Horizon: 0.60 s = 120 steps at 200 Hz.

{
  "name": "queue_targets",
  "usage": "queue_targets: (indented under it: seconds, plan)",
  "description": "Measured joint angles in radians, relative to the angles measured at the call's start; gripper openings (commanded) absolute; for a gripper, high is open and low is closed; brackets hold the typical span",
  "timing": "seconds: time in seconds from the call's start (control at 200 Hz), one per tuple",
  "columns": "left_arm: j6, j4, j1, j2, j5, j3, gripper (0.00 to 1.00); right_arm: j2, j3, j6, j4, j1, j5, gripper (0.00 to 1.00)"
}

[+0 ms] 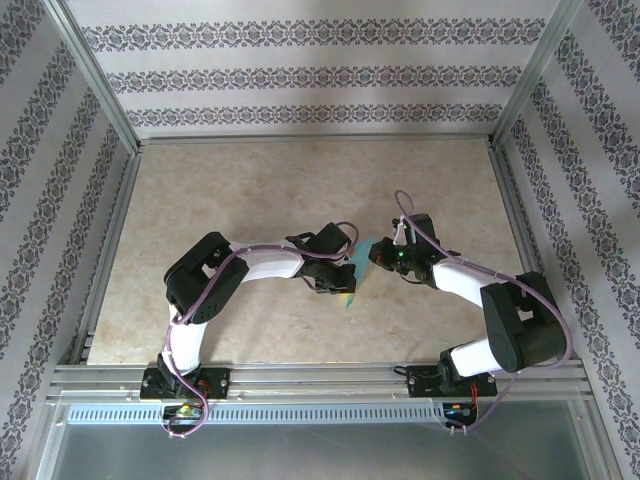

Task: Fold a paper plane with a square sheet of paper (fold left side to right side)
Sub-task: Fold the wing for the fifth time at the center of the table.

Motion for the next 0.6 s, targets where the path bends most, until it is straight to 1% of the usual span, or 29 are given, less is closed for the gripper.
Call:
queue_targets:
  seconds: [0.16, 0.345, 0.6]
  plan:
    - [0.023, -0.019, 0.000, -0.002, -0.010, 0.005, 0.00, 0.002, -0.058, 0.001, 0.052, 0.007, -0.039, 0.00]
    - [0.037, -0.030, 0.000, -0.005, -0.018, 0.006, 0.00, 0.049, -0.056, 0.001, 0.123, 0.035, -0.054, 0.00]
    - [0.050, -0.055, 0.000, -0.006, -0.028, 0.014, 0.00, 0.128, -0.012, 0.000, 0.141, 0.046, -0.055, 0.00]
